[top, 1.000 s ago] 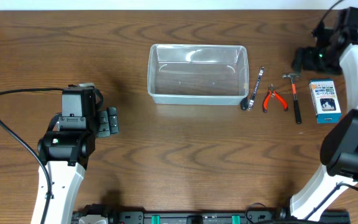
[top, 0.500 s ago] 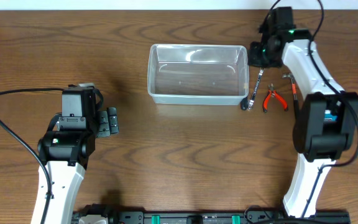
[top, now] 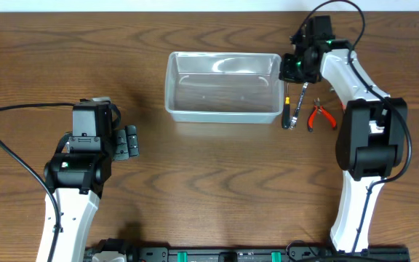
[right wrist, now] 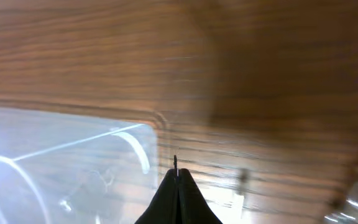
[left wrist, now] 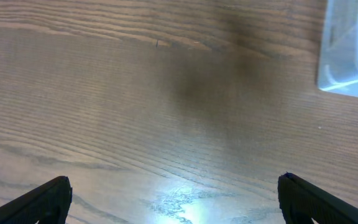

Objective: Pack container
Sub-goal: 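Move the right gripper over to the blue screwdriver-set box, then grasp the blue box with the right gripper and lift it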

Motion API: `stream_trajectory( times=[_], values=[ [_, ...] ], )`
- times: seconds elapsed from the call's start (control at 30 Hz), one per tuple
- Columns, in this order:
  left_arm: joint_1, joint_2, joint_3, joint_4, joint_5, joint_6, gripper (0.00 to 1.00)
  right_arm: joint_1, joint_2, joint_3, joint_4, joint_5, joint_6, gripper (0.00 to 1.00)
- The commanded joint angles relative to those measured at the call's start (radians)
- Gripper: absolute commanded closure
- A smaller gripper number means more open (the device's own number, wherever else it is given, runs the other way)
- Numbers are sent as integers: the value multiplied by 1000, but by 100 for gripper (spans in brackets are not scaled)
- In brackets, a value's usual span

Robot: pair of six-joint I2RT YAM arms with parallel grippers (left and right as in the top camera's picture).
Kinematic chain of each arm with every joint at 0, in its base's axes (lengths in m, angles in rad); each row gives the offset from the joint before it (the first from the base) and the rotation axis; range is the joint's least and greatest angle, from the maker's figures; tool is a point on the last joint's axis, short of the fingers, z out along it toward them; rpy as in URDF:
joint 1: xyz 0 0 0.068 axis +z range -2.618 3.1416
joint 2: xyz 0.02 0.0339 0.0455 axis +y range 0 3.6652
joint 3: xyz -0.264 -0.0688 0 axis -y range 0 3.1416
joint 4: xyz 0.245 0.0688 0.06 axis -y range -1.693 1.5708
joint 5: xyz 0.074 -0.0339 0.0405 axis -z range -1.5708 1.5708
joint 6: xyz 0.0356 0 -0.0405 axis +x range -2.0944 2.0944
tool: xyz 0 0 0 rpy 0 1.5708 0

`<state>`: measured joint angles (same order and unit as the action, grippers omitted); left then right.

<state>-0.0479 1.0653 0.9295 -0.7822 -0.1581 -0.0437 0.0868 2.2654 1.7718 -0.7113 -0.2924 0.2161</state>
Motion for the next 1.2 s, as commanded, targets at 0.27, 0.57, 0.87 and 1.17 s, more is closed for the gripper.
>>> stream_trajectory(
  times=[0.27,0.57,0.87,1.17],
  values=[
    [-3,1,15,-2,-11,17,2,29,14,-1,-10,8,-95,99],
    [-3,1,15,-2,-11,17,2,-181,-201,-1,-163,267,-272,72],
    [-3,1,15,-2,-11,17,2,-399,-164,-17,-298,304,-528,13],
    [-3,1,15,-2,-11,17,2,-537,-153,-17,-320,303,-591,1]
  ],
)
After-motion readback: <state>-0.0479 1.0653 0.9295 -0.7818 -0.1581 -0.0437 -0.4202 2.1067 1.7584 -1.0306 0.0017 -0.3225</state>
